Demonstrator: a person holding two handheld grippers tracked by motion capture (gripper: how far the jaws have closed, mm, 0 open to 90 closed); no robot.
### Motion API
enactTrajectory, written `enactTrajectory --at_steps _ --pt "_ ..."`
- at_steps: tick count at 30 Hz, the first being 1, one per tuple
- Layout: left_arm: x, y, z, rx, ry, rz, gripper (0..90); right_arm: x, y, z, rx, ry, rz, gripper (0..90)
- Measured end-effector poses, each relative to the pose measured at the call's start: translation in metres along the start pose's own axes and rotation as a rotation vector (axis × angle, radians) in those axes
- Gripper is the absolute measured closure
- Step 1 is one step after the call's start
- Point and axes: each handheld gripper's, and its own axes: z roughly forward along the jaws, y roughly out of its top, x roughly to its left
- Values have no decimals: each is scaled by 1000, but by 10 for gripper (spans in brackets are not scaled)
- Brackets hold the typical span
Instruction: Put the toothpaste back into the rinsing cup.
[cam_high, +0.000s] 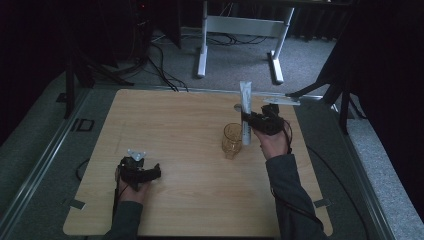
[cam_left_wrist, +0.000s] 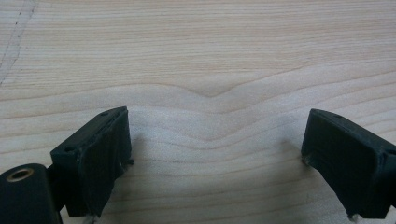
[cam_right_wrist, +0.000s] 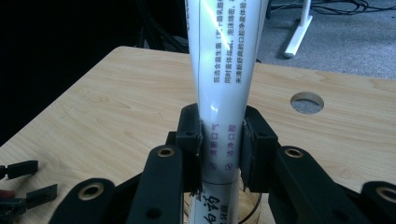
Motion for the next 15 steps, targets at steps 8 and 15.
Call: enactTrajectory --at_steps 8,15 --pt "0 0 0 0 0 0 86 -2 2 2 -19 -1 15 725" --pt "0 0 0 3 0 3 86 -4 3 3 -31 5 26 724"
